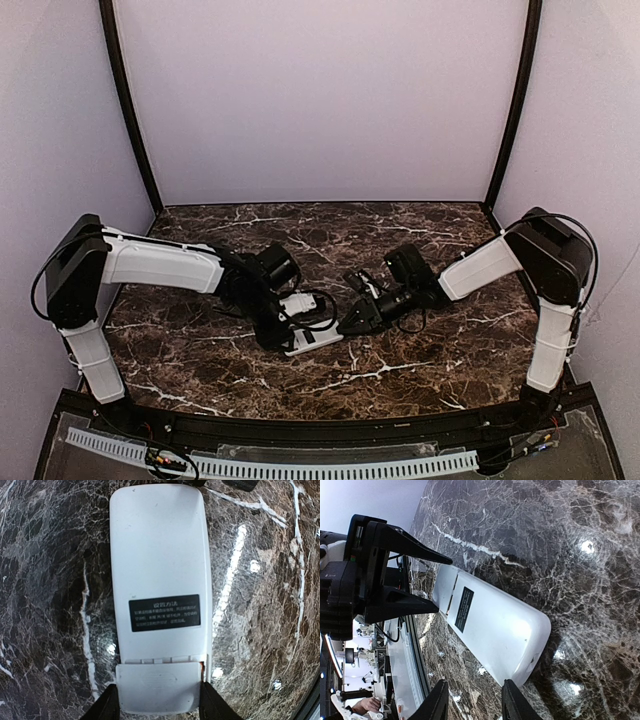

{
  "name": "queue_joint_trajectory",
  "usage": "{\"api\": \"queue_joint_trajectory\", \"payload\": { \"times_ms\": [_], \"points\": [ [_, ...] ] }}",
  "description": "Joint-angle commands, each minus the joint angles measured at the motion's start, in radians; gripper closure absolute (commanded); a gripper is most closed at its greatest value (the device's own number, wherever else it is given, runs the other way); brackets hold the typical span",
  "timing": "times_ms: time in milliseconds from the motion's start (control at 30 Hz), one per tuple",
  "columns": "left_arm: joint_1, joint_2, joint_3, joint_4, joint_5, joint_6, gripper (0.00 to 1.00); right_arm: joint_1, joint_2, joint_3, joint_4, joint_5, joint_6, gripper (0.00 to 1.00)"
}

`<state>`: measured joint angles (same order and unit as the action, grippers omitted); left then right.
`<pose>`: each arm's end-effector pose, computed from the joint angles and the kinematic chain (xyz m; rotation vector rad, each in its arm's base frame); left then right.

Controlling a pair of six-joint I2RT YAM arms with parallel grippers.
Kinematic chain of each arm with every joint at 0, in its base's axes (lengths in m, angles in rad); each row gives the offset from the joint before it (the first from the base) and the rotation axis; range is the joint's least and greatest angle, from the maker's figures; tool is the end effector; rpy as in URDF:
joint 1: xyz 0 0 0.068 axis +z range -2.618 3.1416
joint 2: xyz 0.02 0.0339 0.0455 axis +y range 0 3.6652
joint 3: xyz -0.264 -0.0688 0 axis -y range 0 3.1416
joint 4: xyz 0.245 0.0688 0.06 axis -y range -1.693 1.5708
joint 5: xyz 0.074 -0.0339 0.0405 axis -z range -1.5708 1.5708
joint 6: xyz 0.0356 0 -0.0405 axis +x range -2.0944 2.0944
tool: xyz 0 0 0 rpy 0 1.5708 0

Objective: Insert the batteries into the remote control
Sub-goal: Hold the remote control without the battery cover at the center of the board.

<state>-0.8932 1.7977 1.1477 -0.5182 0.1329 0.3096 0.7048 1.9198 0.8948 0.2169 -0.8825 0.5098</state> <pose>0.2180 -0.2784 0.1697 1.6007 2.2661 -0.3397 0.2530 0.2513 0.1135 -0.7305 2.4964 1.5760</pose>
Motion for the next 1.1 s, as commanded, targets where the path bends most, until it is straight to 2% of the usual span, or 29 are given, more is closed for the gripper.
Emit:
{"api": "queue_joint_trajectory", "payload": {
  "times_ms": [0, 367, 1067],
  "points": [
    [-0.007, 0.020, 0.025, -0.043, -0.016, 0.002, 0.58, 0.011, -0.008, -0.011, 0.012, -0.012, -0.002, 0.65],
    [-0.006, 0.022, 0.040, -0.051, 0.045, 0.001, 0.59, 0.011, -0.008, -0.011, 0.009, -0.008, -0.003, 0.65],
    [-0.006, -0.003, 0.020, -0.065, 0.053, -0.016, 0.60, 0.012, -0.006, -0.011, 0.010, -0.006, -0.001, 0.65]
  ]
}}
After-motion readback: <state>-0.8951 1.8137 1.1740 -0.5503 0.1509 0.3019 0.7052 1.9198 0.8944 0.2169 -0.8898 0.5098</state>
